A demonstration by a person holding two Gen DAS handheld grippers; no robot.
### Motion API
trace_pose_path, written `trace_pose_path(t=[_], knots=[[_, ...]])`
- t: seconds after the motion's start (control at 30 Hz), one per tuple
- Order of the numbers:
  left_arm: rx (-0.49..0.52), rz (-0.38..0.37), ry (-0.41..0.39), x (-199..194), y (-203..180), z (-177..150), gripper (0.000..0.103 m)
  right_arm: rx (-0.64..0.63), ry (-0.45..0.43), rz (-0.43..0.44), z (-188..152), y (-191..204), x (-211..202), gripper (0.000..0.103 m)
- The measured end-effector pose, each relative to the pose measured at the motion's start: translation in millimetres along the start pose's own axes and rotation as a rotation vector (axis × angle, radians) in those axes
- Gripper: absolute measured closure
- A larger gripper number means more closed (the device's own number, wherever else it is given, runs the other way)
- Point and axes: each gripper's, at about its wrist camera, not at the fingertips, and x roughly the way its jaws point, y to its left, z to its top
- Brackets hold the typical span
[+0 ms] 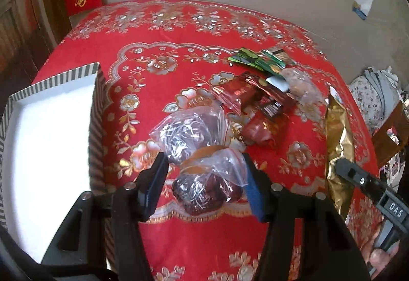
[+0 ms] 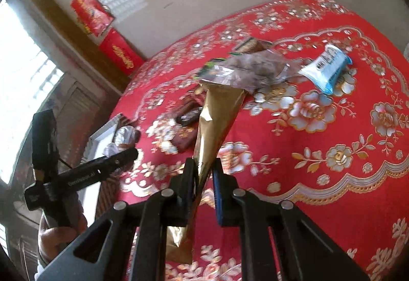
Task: Organize snacks
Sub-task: 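Carry the dates bag and gold foil bag over the white striped tray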
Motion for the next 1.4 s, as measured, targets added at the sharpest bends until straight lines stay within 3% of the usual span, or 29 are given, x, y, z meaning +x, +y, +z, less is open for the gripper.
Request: trace_pose_path(t=[0.13, 0.3, 0.67, 1.1, 1.4], knots=[[0.000, 0.007, -0.033, -21, 8, -4, 0.045, -0.041, -0.006, 0.028, 0, 20, -3, 0.091], [-0.012, 0.075, -0.082, -47, 32, -5, 0.045, -0.105, -0.008, 0.066, 4, 51, 1, 0.091], [-0.125, 0.207, -0.118, -74, 120, -6, 0.045, -0.264, 0.046, 0.160, 15, 143, 51, 0.091], [-0.211, 0.288, -0.093, -60, 187, 0, 0.045, -0.364, 0.120, 0.180, 17, 221, 121, 0.091], [-0.258, 0.310, -0.054, -32, 221, 12, 0.045, -0.433, 0.208, 0.125, 13, 256, 178, 0.091]])
